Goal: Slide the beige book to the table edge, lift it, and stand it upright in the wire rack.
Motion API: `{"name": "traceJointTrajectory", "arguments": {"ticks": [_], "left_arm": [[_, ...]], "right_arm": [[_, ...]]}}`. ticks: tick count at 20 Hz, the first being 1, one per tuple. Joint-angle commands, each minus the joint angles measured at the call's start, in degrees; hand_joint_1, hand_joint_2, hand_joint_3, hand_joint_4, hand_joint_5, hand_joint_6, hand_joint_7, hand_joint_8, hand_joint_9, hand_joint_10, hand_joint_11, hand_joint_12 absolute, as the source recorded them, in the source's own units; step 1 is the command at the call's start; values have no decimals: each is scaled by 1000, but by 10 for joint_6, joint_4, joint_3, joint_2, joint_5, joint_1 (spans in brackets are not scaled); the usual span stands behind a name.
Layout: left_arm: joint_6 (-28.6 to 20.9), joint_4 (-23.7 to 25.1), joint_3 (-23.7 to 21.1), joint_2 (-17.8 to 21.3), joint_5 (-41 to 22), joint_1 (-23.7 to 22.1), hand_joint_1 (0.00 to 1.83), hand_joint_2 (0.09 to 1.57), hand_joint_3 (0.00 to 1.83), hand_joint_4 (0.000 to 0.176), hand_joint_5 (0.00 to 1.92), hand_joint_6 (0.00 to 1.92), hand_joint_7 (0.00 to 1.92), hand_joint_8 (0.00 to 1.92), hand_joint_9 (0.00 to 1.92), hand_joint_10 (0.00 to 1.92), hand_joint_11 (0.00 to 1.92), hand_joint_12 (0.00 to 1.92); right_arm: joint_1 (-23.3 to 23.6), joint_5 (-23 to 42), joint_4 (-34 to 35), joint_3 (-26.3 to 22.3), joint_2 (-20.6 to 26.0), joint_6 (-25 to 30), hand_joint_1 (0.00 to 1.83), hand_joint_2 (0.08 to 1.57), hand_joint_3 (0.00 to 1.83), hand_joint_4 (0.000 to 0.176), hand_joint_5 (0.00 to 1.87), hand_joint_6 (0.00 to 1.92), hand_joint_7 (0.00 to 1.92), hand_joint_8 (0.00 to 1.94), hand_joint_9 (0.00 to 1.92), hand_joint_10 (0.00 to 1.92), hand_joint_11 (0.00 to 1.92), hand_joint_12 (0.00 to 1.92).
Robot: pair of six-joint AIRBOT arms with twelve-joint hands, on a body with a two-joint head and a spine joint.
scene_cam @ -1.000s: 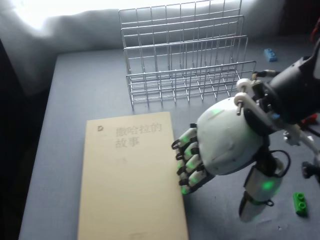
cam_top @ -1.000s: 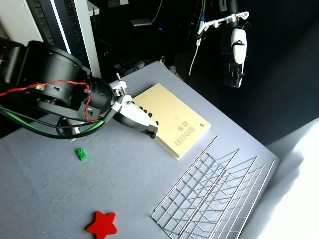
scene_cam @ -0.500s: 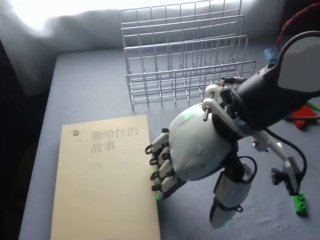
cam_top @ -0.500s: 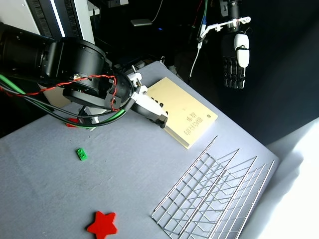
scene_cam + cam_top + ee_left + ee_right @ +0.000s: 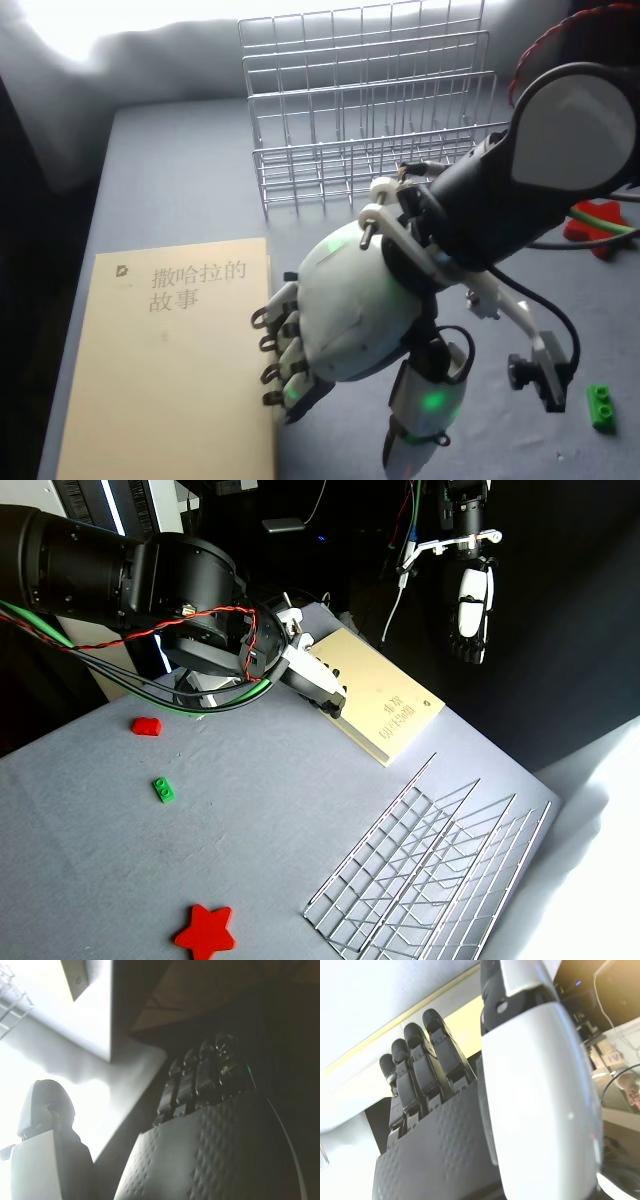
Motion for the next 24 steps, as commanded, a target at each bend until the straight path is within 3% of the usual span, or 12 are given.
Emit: {"name": "traceJointTrajectory", "arguments": {"ticks": [1, 5, 7, 12, 18, 20, 24], "left_arm": [[-4, 2, 0, 1, -17, -3, 547, 938, 0, 0, 0, 0, 0, 0, 0, 0, 8, 3], [6, 13, -6, -2, -19, 0, 568, 940, 0, 0, 0, 0, 0, 0, 0, 0, 0, 0], [63, -13, -1, -6, -22, -1, 569, 948, 2, 0, 0, 0, 0, 0, 0, 0, 0, 0], [131, -15, -5, -9, -22, -4, 556, 958, 5, 0, 0, 0, 0, 0, 0, 0, 0, 0], [126, -11, 7, -18, -22, -13, 559, 955, 2, 0, 0, 0, 0, 0, 0, 0, 0, 0], [126, -11, 10, -20, -22, -13, 576, 944, 0, 0, 4, 2, 0, 0, 0, 0, 0, 0], [126, -13, 13, -21, -21, -15, 517, 962, 6, 0, 0, 0, 0, 0, 0, 0, 10, 5]], "right_arm": [[5, -21, 20, -3, -1, -3, 234, 1077, 0, 0, 268, 3, 269, 2, 248, 3, 0, 692], [-4, -20, 0, -2, -5, -10, 219, 1087, 2, 0, 261, 2, 264, 1, 241, 1, 0, 668], [-4, -19, -8, 2, -5, -11, 225, 1087, 1, 0, 249, 0, 254, 0, 231, 0, 0, 656], [-10, -18, -30, 12, -6, -5, 199, 1095, 1, 0, 246, 1, 246, 0, 224, 0, 0, 659], [-7, -16, -30, 49, -31, -47, 176, 1113, 1, 0, 237, 2, 240, 4, 219, 5, 0, 609], [-4, -25, -30, 55, -39, -56, 204, 1105, 0, 0, 256, 4, 256, 4, 241, 7, 0, 673], [5, -33, -29, 55, -55, -40, 162, 1112, 2, 0, 200, 0, 205, 1, 182, 1, 0, 536]]}}
